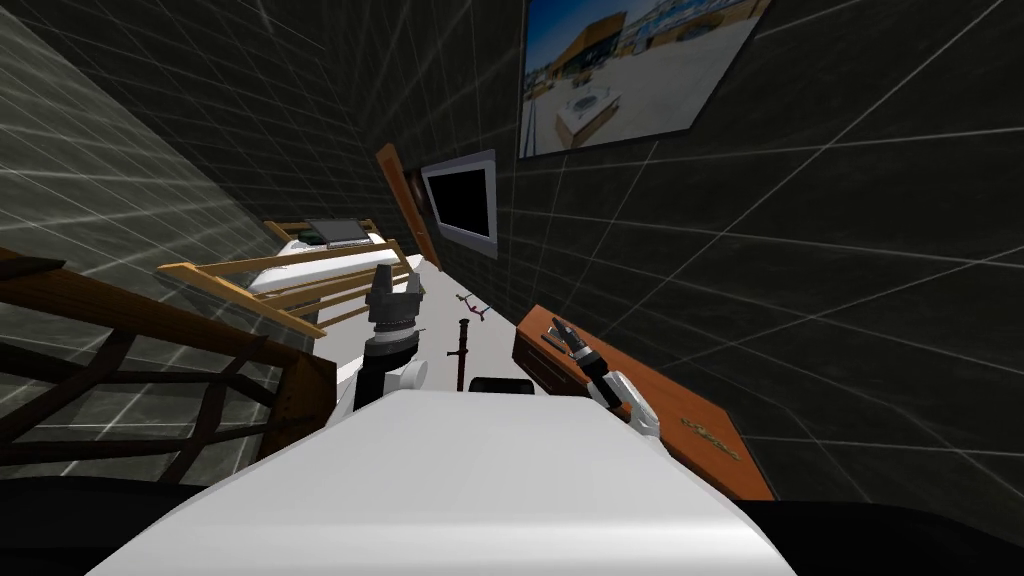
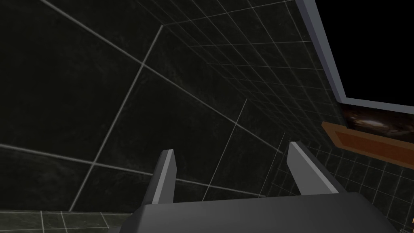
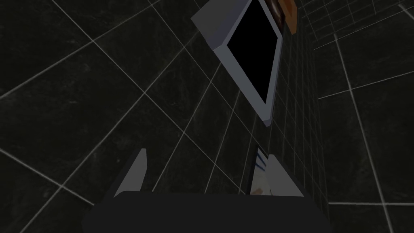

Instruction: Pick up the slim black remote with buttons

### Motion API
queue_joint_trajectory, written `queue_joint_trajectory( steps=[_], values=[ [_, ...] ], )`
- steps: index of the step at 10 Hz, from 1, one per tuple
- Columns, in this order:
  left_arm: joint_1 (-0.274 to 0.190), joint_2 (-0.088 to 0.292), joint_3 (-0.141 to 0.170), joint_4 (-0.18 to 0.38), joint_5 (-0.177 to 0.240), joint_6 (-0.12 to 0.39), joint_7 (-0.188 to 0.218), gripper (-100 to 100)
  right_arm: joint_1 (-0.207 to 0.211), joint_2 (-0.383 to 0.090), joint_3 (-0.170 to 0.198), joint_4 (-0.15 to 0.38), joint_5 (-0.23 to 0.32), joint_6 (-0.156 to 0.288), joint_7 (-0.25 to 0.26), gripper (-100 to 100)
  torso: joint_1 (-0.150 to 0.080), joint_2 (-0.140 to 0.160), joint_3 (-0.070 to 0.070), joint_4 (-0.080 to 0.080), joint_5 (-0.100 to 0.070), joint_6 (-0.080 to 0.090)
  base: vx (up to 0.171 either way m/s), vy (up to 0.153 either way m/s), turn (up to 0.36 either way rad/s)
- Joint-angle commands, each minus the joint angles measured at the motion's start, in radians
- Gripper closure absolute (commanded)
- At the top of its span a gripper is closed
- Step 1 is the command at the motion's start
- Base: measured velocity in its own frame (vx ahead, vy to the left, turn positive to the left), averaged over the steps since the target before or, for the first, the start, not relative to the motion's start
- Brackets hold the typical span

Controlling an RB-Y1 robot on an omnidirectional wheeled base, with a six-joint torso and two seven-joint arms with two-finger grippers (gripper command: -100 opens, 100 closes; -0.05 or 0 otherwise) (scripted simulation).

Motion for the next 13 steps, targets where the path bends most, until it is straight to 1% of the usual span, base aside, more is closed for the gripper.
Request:
queue_joint_trajectory(
  steps=[1,2,3,4,5,6,7,8,9,10,11,12,13],
  values=[
    [0.0,0.0,0.0,0.0,0.0,0.0,0.0,0,-0.013,-0.045,0.016,0.05,0.05,0.007,-0.006,-100,0.0,0.0,0.0,0.0,0.0,0.0,0.059,0.05,0.223],
    [0.0,0.0,0.0,0.0,0.0,0.0,0.0,0,-0.013,-0.045,0.016,0.074,0.071,0.007,-0.006,-100,0.001,-0.001,-0.001,0.0,0.0,0.0,0.051,0.038,0.077],
    [0.0,0.0,0.0,0.0,0.0,0.0,0.0,0,-0.024,-0.071,0.027,0.109,0.108,0.007,-0.006,-100,0.0,-0.001,0.0,0.0,0.0,0.001,0.052,0.037,0.172],
    [0.0,0.0,0.0,0.0,0.0,0.0,0.0,0,-0.024,-0.071,0.027,0.127,0.117,0.007,-0.006,-100,0.0,-0.001,0.0,0.0,0.0,0.0,0.038,0.025,0.067],
    [0.0,0.0,0.0,0.0,0.0,0.0,0.0,0,-0.035,-0.096,0.039,0.167,0.156,0.007,-0.006,-100,0.0,0.0,0.0,0.0,0.0,0.001,0.034,0.031,0.148],
    [0.0,0.0,0.0,0.0,0.0,0.0,0.0,0,-0.035,-0.096,0.039,0.18,0.163,0.007,-0.006,-100,0.0,0.001,0.0,0.0,0.0,0.0,0.03,0.024,0.087],
    [0.0,0.0,0.0,0.0,0.0,0.0,0.0,0,-0.046,-0.121,0.053,0.207,0.205,0.007,-0.006,-100,0.0,0.001,0.0,0.0,0.0,0.001,0.043,0.027,0.133],
    [0.0,0.0,0.0,0.0,0.0,0.0,0.0,0,-0.046,-0.121,0.053,0.233,0.208,0.007,-0.006,-100,0.0,0.0,0.0,0.0,0.0,0.0,0.033,0.019,0.087],
    [0.0,0.0,0.0,0.0,0.0,0.0,0.0,0,-0.057,-0.144,0.066,0.263,0.252,0.007,-0.006,-100,-0.001,0.001,0.0,0.0,0.0,0.001,0.026,0.027,0.229],
    [0.0,0.0,0.0,0.0,0.0,0.0,0.0,0,-0.057,-0.144,0.066,0.286,0.254,0.007,-0.006,-100,0.0,0.001,0.001,0.0,0.0,0.0,0.032,0.012,0.072],
    [0.0,0.0,0.0,0.0,0.0,0.0,0.0,0,-0.068,-0.167,0.081,0.328,0.295,0.006,-0.005,-100,-0.001,0.001,0.001,0.0,0.0,0.001,0.044,0.019,0.113],
    [0.0,0.0,0.0,0.0,0.0,0.0,0.0,0,-0.079,-0.189,0.096,0.362,0.322,0.006,-0.004,-100,-0.001,0.0,0.0,0.0,0.0,0.001,0.061,0.018,0.29],
    [0.0,0.0,0.0,0.0,0.0,0.0,0.0,0,-0.079,-0.189,0.096,0.383,0.342,0.006,-0.004,-100,-0.001,-0.001,0.0,0.0,0.0,0.0,0.049,0.003,0.103]
  ],
)
